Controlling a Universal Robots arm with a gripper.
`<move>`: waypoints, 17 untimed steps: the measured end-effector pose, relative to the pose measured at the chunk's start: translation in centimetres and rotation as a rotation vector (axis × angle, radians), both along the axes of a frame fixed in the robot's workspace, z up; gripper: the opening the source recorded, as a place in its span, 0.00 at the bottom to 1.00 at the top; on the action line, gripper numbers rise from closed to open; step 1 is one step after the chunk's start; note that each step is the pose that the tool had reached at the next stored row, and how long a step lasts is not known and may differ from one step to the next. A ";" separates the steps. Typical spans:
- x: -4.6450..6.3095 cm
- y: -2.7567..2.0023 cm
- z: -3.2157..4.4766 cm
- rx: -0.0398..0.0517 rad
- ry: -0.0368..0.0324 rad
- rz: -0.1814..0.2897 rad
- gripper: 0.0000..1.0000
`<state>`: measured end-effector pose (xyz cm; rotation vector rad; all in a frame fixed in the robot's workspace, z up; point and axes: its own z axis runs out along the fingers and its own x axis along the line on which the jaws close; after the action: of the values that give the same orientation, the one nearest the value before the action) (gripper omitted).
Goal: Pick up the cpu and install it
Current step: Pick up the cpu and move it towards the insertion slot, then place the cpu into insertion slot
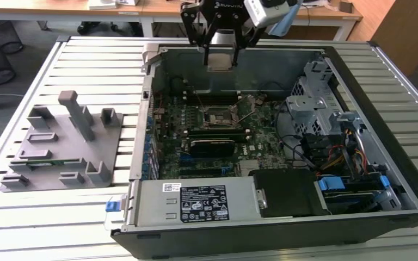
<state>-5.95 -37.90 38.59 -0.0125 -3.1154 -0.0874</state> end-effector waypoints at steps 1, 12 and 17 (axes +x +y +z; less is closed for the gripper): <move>0.1 0.07 -0.03 0.0000 0.0000 0.000 0.54; 0.2 0.17 -0.13 -0.0022 0.0001 -0.081 0.54; 0.2 0.17 -0.22 -0.0035 0.0000 -0.164 0.54</move>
<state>-5.72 -37.73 38.37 -0.2678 -3.1087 -0.0851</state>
